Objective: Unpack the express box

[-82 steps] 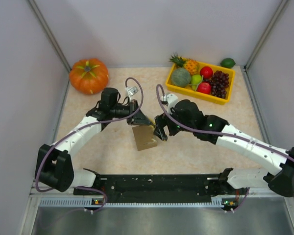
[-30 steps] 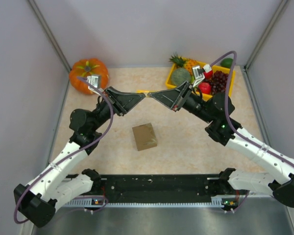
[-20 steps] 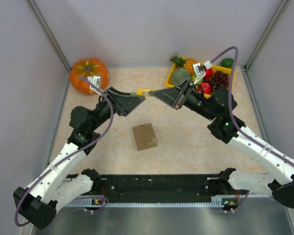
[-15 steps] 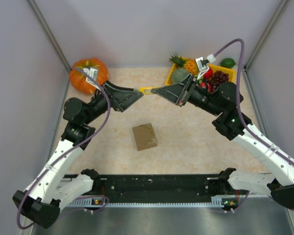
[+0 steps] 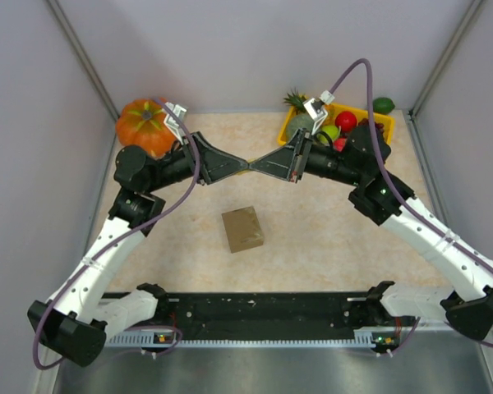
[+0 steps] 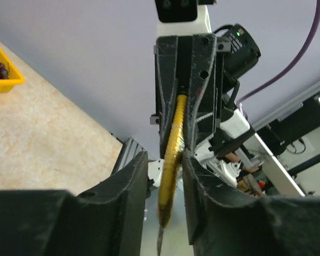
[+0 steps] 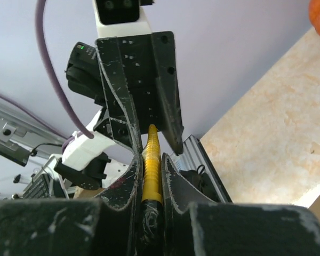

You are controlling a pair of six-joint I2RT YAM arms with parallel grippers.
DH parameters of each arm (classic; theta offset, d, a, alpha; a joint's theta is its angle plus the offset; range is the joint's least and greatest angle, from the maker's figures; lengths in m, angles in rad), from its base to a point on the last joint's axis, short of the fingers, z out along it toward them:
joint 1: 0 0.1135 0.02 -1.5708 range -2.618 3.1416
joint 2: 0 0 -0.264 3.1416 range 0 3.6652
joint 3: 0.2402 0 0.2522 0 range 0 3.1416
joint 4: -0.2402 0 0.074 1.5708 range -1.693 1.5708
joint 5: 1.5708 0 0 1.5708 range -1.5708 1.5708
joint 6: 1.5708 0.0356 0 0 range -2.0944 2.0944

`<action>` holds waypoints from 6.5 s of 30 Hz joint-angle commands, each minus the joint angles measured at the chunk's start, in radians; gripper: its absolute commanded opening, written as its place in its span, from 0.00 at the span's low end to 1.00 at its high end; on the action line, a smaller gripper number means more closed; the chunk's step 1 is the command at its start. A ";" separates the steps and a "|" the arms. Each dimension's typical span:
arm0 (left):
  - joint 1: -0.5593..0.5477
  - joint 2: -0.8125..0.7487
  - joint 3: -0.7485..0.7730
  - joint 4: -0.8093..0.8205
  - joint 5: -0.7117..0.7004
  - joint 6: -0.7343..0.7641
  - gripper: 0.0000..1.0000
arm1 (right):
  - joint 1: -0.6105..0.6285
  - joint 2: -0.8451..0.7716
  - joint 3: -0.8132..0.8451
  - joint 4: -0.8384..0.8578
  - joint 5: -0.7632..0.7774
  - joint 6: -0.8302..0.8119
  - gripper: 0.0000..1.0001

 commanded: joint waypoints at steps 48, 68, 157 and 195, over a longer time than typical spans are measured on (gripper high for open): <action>0.071 -0.061 -0.045 0.147 0.084 -0.073 0.00 | -0.008 0.005 0.032 0.149 -0.054 0.037 0.59; 0.056 -0.070 -0.030 0.044 0.000 0.014 0.00 | -0.008 0.026 0.061 0.094 -0.093 0.010 0.56; 0.080 0.221 -0.412 -0.546 -0.442 0.249 0.91 | 0.190 0.069 -0.431 0.054 0.838 -0.484 0.00; 0.079 0.425 -0.413 -0.540 -0.414 0.271 0.13 | 0.247 0.290 -0.352 0.075 0.951 -0.550 0.00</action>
